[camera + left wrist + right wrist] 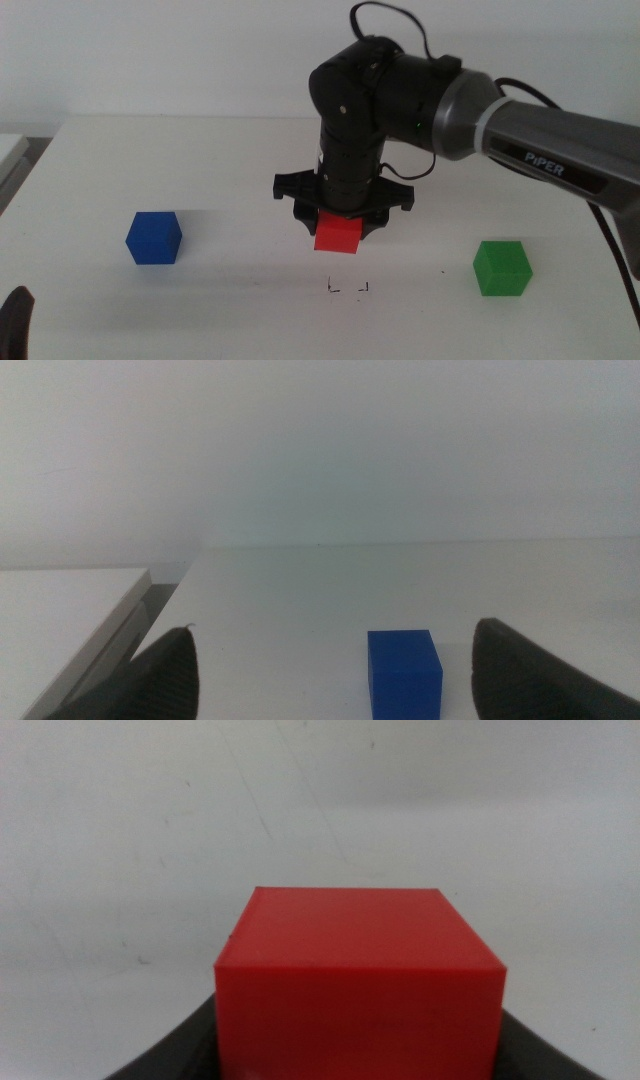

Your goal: Stack red cubes first, then green, then blue cubes in a specific spot.

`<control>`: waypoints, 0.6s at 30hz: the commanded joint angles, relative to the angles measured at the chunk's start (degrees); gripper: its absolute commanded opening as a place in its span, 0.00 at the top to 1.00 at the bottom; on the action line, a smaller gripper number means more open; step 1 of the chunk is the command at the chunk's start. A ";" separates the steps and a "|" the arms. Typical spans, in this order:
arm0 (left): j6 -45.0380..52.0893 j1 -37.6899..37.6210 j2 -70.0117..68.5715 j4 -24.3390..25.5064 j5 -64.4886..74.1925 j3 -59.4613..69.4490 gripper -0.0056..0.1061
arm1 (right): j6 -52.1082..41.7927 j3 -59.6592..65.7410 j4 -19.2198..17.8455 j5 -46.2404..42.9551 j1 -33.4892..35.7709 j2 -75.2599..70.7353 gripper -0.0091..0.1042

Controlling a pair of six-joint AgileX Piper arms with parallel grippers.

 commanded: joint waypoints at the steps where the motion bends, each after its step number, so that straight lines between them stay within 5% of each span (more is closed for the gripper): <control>1: -0.03 0.00 -0.21 -0.07 -0.72 -0.02 0.11 | 0.45 -0.27 -0.88 0.40 0.35 0.30 0.71; 18: -0.21 0.00 -0.21 -0.07 -0.72 -0.02 0.11 | -0.76 2.15 -0.94 0.40 0.22 3.96 0.71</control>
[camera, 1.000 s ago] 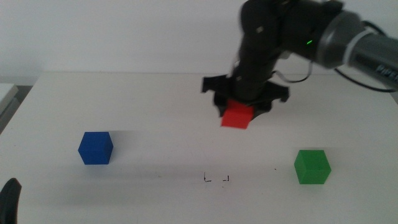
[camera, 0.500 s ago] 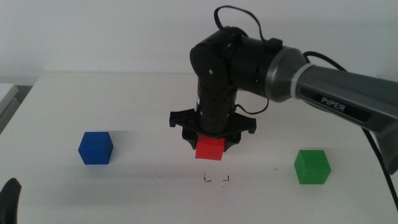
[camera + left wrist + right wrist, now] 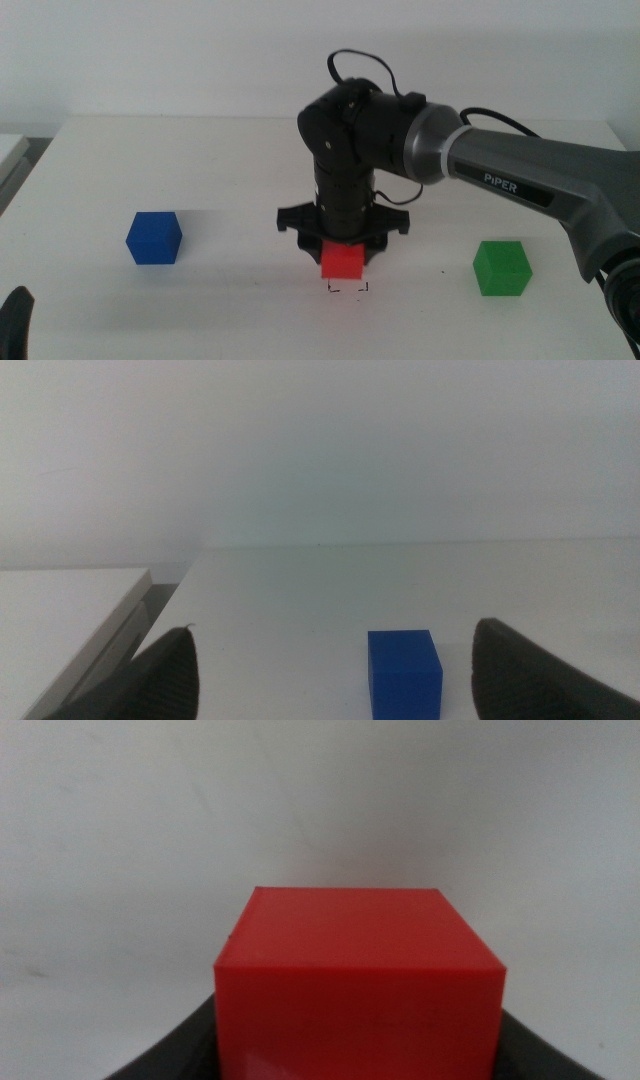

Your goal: Stack red cubes first, then green, then blue cubes in a specific spot.

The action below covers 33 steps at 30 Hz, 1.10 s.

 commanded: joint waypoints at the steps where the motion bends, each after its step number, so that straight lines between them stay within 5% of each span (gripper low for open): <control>1: -0.21 0.00 -0.21 -0.07 -0.72 -0.02 0.11 | 0.26 2.03 -0.83 0.55 -0.03 -0.87 0.71; 33: -0.14 0.00 -0.21 -0.07 -0.72 -0.02 0.11 | 2.01 4.40 -1.98 -4.77 -1.17 0.70 0.71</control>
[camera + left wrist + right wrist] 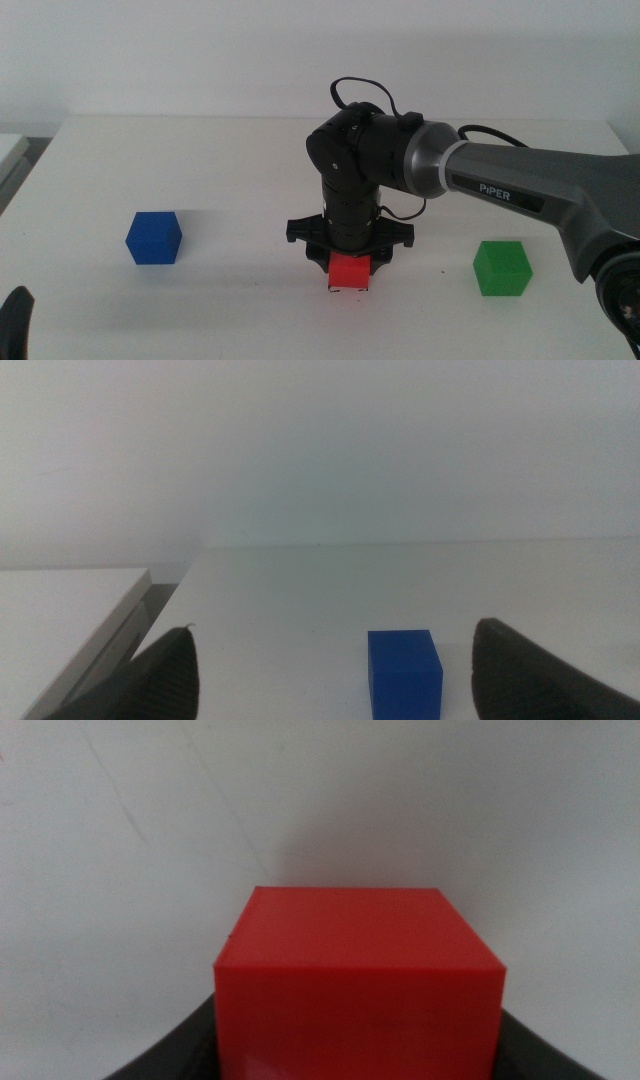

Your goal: Stack red cubes first, then green, then blue cubes in a specific spot.

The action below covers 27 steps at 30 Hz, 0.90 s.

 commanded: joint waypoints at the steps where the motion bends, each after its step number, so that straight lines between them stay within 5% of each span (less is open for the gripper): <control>1: -0.14 0.00 -0.21 -0.07 -0.72 -0.02 0.11 | 0.20 0.09 -0.80 0.12 -0.44 -0.25 0.71; 14: -0.15 0.00 -0.21 -0.07 -0.72 -0.02 0.11 | -1.25 0.09 0.56 -0.25 -0.49 1.06 0.71; 15: -0.15 0.00 -0.21 -0.07 -0.72 -0.02 0.11 | -1.25 0.09 0.56 -0.15 -0.49 1.06 0.41; 19: -0.15 0.00 -0.21 -0.07 -0.72 -0.02 0.11 | -1.25 0.09 -1.14 0.00 -0.49 0.81 0.13; 27: -0.15 0.00 -0.21 -0.07 -0.72 -0.02 0.11 | -8.34 0.09 -6.62 1.97 -0.38 -19.11 0.10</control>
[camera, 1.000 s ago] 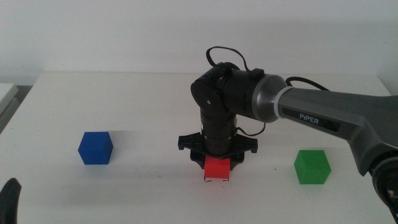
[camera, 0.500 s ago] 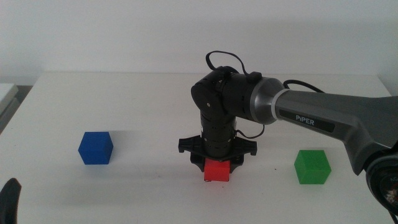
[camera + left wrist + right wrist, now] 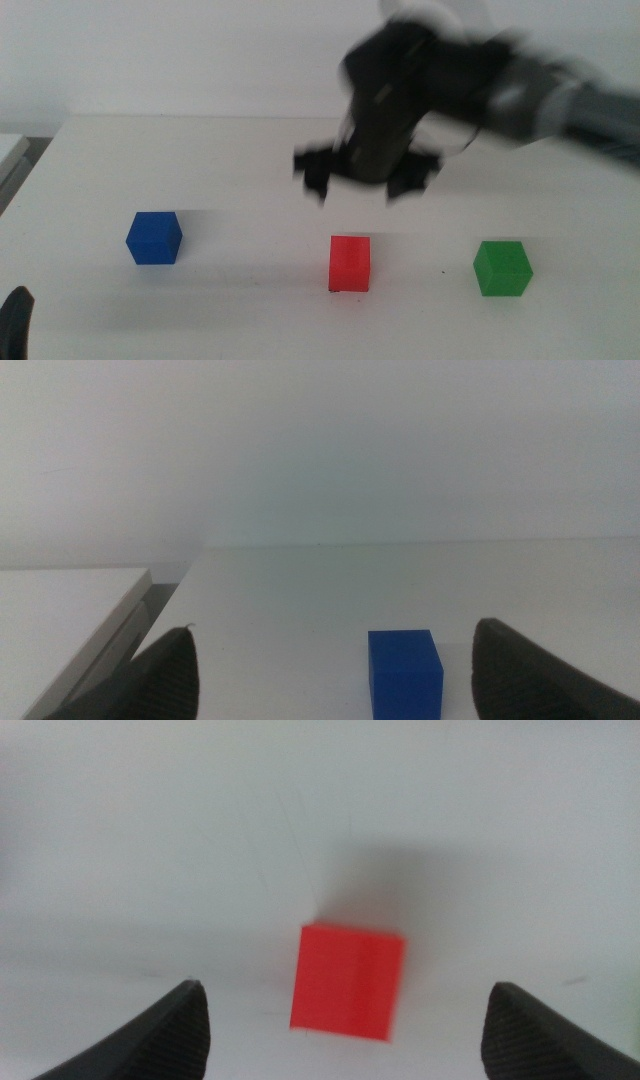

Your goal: Stack red cubes first, then green, then blue cubes in a specific spot.

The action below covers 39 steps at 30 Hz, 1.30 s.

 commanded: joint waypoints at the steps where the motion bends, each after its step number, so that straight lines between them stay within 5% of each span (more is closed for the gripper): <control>1: -0.15 0.00 -0.21 -0.07 -0.72 -0.02 0.11 | -2.09 -0.36 -3.77 3.15 -0.61 -9.17 0.10; 5: -0.15 0.00 -0.21 -0.07 -0.72 -0.02 0.11 | -5.80 -1.77 -6.29 5.28 -2.11 -19.98 0.10; 18: -0.25 0.00 -0.21 -0.07 -0.72 -0.02 0.11 | -8.50 18.44 -0.75 5.28 -14.86 -39.90 0.10; 29: -0.25 0.00 -0.21 -0.07 -0.72 -0.02 0.11 | -16.14 26.82 3.41 5.28 -20.80 -32.20 0.10; 39: -0.25 0.00 -0.21 -0.07 -0.72 -0.02 0.11 | -20.52 30.85 4.97 -4.23 -24.25 -21.09 0.10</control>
